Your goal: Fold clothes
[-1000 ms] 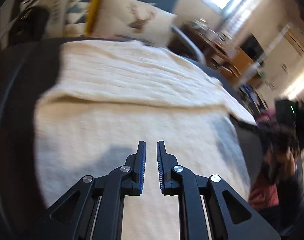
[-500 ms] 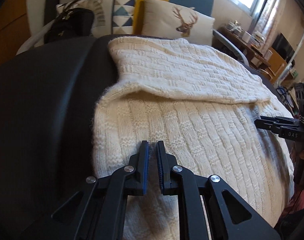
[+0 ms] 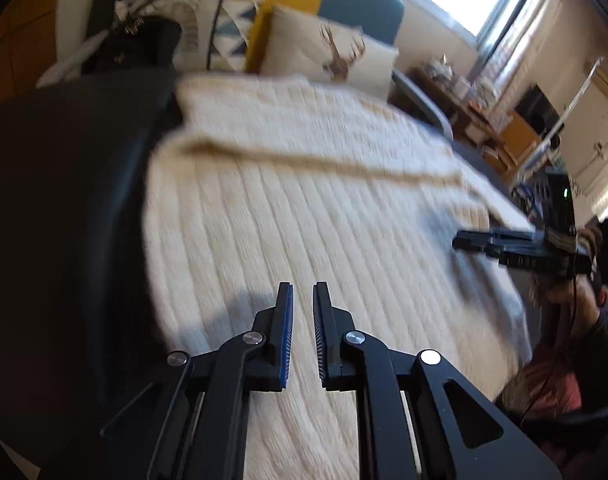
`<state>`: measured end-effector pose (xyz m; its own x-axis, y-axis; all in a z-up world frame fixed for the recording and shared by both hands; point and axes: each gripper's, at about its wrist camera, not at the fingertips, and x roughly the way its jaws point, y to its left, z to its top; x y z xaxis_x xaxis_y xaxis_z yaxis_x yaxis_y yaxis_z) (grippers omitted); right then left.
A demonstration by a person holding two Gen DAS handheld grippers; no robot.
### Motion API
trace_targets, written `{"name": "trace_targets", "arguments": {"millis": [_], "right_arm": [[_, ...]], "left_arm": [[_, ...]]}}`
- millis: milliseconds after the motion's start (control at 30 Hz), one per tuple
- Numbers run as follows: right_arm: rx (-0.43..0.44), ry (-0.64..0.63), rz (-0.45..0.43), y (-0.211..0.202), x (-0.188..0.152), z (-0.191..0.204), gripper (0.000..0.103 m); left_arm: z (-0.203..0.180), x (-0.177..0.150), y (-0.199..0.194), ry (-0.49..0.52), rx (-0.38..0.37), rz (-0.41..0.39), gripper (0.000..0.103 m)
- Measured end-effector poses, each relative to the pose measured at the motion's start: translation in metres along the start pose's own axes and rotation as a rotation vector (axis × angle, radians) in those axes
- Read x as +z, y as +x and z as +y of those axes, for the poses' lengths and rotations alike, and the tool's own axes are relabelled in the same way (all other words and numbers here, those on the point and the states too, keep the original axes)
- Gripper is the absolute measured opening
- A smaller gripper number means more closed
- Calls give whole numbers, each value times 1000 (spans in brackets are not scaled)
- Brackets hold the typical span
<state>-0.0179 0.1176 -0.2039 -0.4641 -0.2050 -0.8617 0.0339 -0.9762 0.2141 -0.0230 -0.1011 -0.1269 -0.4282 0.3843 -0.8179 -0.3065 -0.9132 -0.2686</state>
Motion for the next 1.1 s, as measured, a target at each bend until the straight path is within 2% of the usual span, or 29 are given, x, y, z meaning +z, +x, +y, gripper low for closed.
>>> {"name": "trace_targets", "arguments": {"millis": [67, 200, 267, 367, 467, 567, 633, 733, 800, 900, 1033, 1067, 1100], "right_arm": [[-7, -6, 1, 0, -15, 0, 32], [-31, -69, 9, -7, -32, 8, 31], [-26, -63, 9, -11, -32, 4, 28], [-14, 5, -15, -23, -22, -8, 30], [-19, -42, -37, -34, -21, -4, 30], [-39, -61, -11, -39, -26, -1, 30], [-92, -63, 77, -34, -37, -7, 30], [-102, -34, 73, -44, -56, -20, 30], [-86, 49, 44, -60, -65, -38, 30], [23, 180, -37, -84, -80, -63, 30], [60, 128, -55, -91, -89, -54, 30], [61, 105, -36, -87, -91, -49, 30], [29, 83, 25, -77, -95, -44, 30]], "left_arm": [[1, -14, 12, 1, 15, 30, 12], [16, -11, 6, -68, -7, 3, 12], [18, -9, 1, -83, -2, -10, 12], [23, -11, -12, -123, -17, -45, 12], [26, -12, -21, -151, -30, -62, 12], [16, -10, -21, -119, -14, -52, 12], [9, -8, -18, -94, -10, -43, 12], [2, -10, -10, -98, -56, -15, 13], [-7, -7, -4, -89, -69, -2, 16], [-27, 1, 5, -37, -101, 15, 18], [-63, 16, 18, 66, -131, 38, 18], [-73, 19, 21, 90, -136, 42, 18], [-80, 21, 24, 106, -144, 45, 18]]}}
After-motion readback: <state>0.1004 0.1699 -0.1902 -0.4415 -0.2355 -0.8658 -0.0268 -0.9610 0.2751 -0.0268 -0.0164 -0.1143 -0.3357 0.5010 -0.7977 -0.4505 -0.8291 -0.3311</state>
